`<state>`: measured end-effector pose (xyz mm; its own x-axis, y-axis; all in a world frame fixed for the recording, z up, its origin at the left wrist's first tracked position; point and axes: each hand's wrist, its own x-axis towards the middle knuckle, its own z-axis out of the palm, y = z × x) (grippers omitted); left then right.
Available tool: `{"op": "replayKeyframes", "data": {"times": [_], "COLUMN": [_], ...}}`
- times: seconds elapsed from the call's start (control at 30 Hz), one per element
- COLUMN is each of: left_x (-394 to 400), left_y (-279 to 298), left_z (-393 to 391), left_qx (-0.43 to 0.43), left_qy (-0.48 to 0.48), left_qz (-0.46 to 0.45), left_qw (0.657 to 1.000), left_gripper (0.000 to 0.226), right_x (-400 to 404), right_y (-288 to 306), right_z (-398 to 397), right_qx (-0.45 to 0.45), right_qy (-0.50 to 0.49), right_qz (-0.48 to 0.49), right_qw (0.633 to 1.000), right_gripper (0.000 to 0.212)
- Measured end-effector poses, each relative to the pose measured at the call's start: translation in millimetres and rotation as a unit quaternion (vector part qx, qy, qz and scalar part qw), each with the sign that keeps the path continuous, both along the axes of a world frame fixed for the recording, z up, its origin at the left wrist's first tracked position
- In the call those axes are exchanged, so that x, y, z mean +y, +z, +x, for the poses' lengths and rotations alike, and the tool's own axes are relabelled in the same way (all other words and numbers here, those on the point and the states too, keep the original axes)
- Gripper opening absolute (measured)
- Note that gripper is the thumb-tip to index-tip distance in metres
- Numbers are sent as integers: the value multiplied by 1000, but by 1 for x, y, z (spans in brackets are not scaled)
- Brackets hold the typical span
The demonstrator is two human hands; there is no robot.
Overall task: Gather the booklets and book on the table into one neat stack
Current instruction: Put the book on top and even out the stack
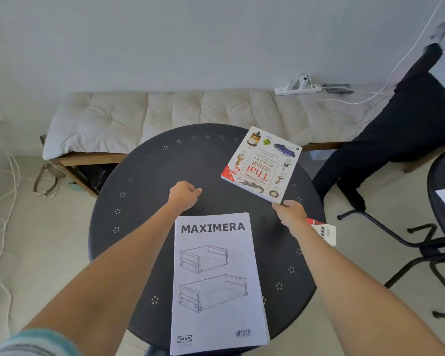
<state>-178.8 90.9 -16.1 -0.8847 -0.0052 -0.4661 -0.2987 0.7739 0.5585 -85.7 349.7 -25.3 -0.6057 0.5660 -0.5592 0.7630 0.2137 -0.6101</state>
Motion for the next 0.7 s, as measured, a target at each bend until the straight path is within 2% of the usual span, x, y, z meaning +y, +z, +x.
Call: {"op": "replayKeyframes", "data": {"times": [0.07,0.2,0.43,0.57,0.7], "left_x": [16,48,82,97,102], "left_y": [1,-10,-32,-37,-42], "left_z": [-21,-57,-94,-102,-105], "left_qx": [-5,-26,-62,-94,-106], "left_qy": [-8,-32,-37,-41,-17], "left_qz": [10,20,48,87,102], "left_qw": [1000,999,996,991,989], "left_gripper": [41,40,42,23,22], "right_x": [9,23,32,33,38], "right_y": [-2,-18,-33,-34,-35], "right_z": [-13,-38,-66,-74,-77], "right_qx": [6,28,34,23,12], "right_qy": [-36,-120,-191,-215,-230], "right_qz": [-5,-64,-86,-86,-126], "right_qw": [999,990,977,972,965], "right_gripper": [48,18,23,13,9]}}
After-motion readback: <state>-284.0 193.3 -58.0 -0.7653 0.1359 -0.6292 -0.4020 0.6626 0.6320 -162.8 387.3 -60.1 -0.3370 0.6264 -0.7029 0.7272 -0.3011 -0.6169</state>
